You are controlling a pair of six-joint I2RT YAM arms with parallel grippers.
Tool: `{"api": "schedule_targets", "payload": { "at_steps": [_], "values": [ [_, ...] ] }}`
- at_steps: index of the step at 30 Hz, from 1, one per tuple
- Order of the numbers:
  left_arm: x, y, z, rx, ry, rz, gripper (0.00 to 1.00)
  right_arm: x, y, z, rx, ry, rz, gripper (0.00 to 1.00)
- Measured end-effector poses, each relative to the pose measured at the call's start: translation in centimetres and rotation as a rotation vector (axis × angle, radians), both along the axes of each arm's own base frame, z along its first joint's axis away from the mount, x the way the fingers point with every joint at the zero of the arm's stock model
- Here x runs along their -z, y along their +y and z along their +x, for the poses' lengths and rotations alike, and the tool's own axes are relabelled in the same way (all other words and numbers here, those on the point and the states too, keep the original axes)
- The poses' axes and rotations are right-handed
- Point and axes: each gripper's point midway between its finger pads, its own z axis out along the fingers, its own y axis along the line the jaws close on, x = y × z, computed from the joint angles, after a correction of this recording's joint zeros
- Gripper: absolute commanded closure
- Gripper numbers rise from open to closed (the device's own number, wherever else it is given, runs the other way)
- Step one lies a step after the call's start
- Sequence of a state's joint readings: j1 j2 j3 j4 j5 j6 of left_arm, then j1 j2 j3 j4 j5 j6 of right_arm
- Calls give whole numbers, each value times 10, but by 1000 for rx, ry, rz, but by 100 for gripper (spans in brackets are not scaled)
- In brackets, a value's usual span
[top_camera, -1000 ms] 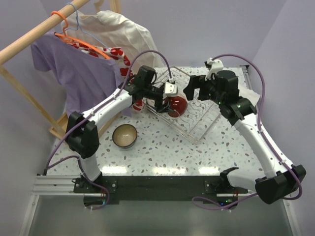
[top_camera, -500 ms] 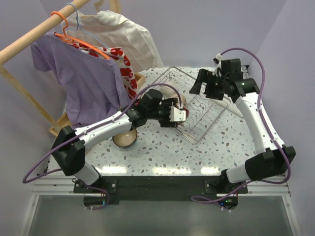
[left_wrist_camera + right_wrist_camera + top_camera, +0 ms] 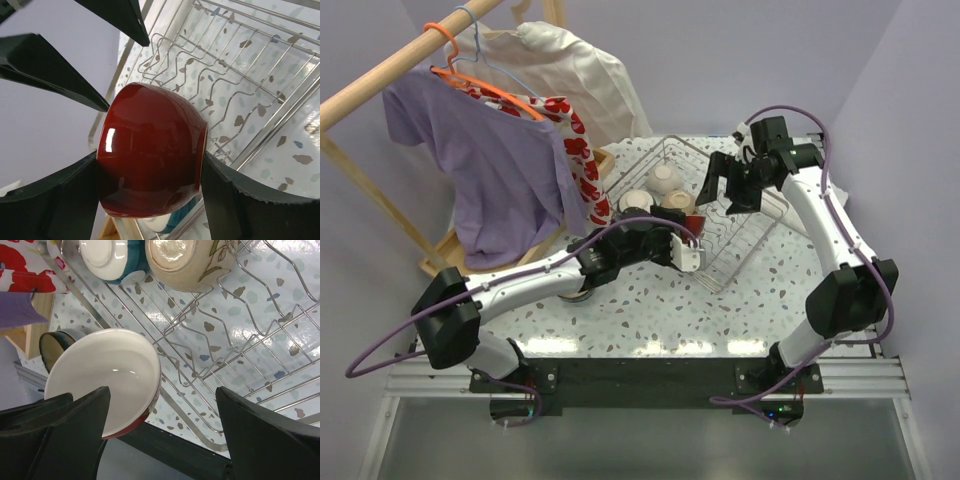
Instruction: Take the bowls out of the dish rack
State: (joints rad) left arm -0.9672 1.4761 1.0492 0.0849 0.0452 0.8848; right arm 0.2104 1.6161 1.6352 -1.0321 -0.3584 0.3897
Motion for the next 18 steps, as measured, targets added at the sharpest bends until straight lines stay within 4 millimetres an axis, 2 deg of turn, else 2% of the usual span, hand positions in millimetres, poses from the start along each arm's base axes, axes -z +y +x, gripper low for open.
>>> {"api": "schedule_targets", "payload": {
  "at_steps": [4,8,9,11,15,18],
  "values": [
    [-6,-3,0,-13,-84,6,68,7,9,-4,-50,19,-13,16],
    [-8,-5,-3,-22,-155,23,68,14,19,-9,-91,37,-12,27],
    [-8,-5,-4,-22,-173,29,69,15,20,-11,-98,39,-10,33],
    [-8,-5,-4,-29,-204,34,69,16,23,-11,-112,43,-6,39],
    [-11,-4,-5,-47,-264,44,69,22,24,-11,-127,54,-11,59],
    [-15,-4,-5,-55,-300,44,69,27,26,-11,-140,67,-11,68]
  ]
}}
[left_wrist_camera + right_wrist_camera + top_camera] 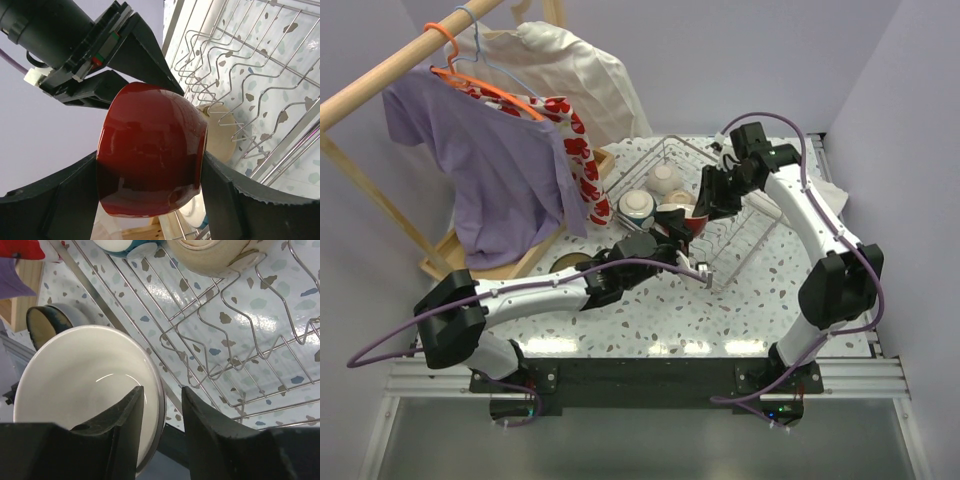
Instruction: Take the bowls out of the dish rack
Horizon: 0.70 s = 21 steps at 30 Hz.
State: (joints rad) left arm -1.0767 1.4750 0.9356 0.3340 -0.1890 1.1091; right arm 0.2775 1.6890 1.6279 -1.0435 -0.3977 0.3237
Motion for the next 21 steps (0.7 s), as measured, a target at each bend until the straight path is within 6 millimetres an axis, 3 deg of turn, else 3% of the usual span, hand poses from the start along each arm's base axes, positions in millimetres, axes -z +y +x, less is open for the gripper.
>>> {"api": "schedule_targets", "payload": {
  "at_steps": [3,4,8,12,15,21],
  "values": [
    [1,-1,-3,4,-21,10,69,3,4,-1,-17,9,3,88],
    [1,-2,-4,6,-28,13,67,3,4,-2,-22,8,1,99],
    [2,-3,-8,14,-59,44,54,5,2,-4,-13,17,-19,100],
    [2,-3,-8,6,-66,36,23,3,1,-3,-17,9,-22,100],
    [1,-3,-8,-6,-61,25,11,2,1,-2,-19,2,-28,100],
    [-7,5,-12,-47,26,-72,1,-2,-5,5,-1,-68,-58,100]
  ]
}}
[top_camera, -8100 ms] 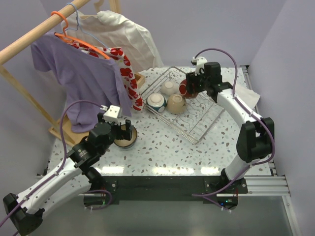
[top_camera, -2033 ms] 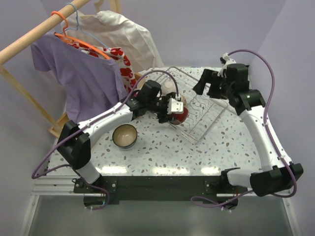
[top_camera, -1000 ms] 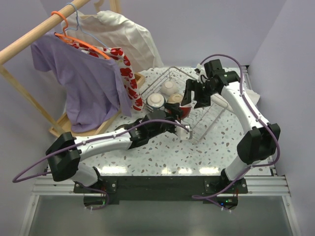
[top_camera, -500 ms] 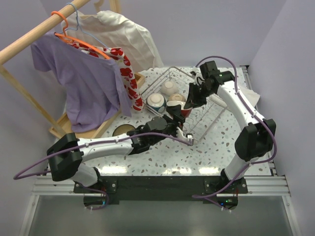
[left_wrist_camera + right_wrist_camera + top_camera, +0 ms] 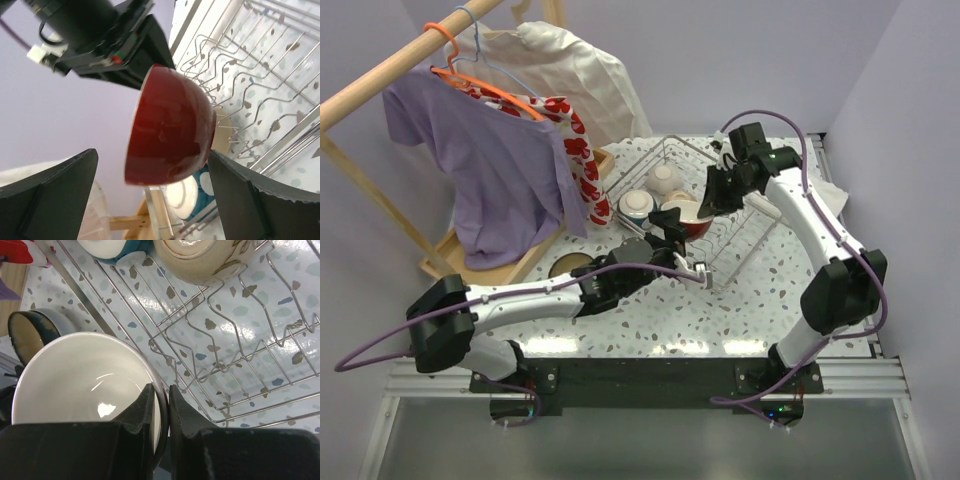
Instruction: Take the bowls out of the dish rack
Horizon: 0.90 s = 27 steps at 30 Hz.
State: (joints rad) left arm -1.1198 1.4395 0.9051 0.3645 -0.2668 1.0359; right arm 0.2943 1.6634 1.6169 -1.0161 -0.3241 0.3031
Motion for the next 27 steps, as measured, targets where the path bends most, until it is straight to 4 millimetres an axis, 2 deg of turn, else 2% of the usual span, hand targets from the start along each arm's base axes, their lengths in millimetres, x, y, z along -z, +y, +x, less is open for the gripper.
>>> {"api": "schedule_targets", "payload": {
  "at_steps": [5,8,13,15,18,22,24,27],
  "values": [
    [-34,20,-17,-18,135,-190,0,-7,-9,1,27,-92,-28,100],
    [-57,36,-34,-15,254,-336,0,-7,-10,1,32,-142,-52,100],
    [-70,63,-61,-39,486,-524,0,0,6,-4,-3,-227,-76,100],
    [-64,74,-68,-63,582,-571,0,4,16,-8,-29,-254,-76,100],
    [-42,94,-70,-134,715,-617,0,10,33,-12,-67,-299,-81,100],
    [-3,136,-56,-296,842,-683,0,8,57,-13,-125,-376,-80,100],
    [14,168,-40,-419,879,-741,0,4,74,-15,-163,-424,-68,100],
    [27,196,-29,-520,930,-816,0,-2,96,-19,-212,-480,-39,100]
  ]
}}
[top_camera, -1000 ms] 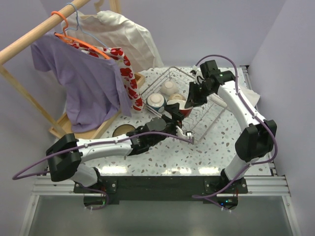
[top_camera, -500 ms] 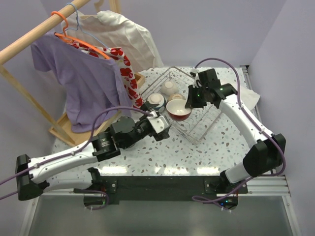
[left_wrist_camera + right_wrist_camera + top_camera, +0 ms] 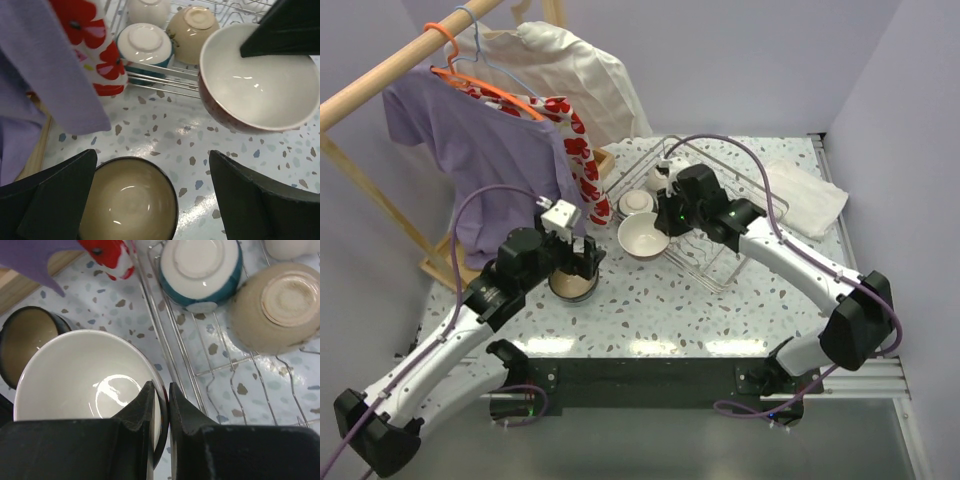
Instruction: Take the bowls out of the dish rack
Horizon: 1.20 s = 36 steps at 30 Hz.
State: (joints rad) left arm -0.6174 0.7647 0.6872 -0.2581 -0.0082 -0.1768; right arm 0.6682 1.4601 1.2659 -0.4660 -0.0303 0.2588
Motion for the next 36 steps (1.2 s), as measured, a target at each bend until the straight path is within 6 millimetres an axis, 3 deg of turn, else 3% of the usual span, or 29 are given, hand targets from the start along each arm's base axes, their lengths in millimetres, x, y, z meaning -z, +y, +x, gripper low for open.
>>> {"api": "schedule_targets", "payload": {
  "at_steps": [5,10,21,29,36],
  "values": [
    [2,35,13,-139,51,-77,0,-8,37,-11,-95,-75,26,100],
    [-12,72,15,-293,11,-121,0,2,67,-26,-177,-92,-4,100],
    [-52,139,-20,-556,-254,-190,0,24,151,-52,-345,-124,-35,100],
    [-53,162,-33,-641,-347,-189,0,41,194,-56,-391,-147,-42,100],
    [-51,164,-32,-648,-347,-170,0,62,198,-49,-363,-152,-78,100]
  ]
}}
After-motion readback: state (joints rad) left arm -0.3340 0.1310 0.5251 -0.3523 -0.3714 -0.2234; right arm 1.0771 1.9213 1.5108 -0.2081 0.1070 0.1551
